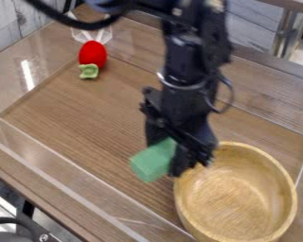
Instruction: Remove the green stick from the brown bowl and put it on the table
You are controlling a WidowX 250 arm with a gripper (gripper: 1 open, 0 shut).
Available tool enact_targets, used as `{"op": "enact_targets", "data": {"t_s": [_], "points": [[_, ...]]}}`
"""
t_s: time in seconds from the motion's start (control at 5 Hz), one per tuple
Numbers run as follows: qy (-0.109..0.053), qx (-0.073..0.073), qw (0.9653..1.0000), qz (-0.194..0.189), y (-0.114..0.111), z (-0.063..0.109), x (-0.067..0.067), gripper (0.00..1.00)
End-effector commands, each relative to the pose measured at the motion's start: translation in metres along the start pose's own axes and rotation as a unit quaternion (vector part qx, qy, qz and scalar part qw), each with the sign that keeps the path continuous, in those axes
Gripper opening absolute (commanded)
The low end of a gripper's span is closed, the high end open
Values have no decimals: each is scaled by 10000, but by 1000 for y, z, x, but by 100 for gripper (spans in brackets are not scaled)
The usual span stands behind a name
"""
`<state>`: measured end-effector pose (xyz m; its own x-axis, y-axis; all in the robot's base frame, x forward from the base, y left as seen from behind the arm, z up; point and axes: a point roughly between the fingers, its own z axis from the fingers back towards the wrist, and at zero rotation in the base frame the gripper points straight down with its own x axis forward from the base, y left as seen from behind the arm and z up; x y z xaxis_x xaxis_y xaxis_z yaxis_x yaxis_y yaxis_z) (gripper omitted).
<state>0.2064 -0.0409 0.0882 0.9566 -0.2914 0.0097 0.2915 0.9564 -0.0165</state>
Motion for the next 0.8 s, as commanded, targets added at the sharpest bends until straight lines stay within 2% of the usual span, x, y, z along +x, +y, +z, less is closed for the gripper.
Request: {"op": "enact_targets", "data": {"t_s": [0.0, 0.2, 0.4, 0.6], "points": [[-198, 90, 9977, 649, 36, 3, -10, 0], [-262, 70, 9922, 1214, 32, 3, 3, 0], [-261, 73, 9859, 1652, 33, 7, 1, 100], [-250, 69, 9799, 1979, 33, 8, -2, 0]]}}
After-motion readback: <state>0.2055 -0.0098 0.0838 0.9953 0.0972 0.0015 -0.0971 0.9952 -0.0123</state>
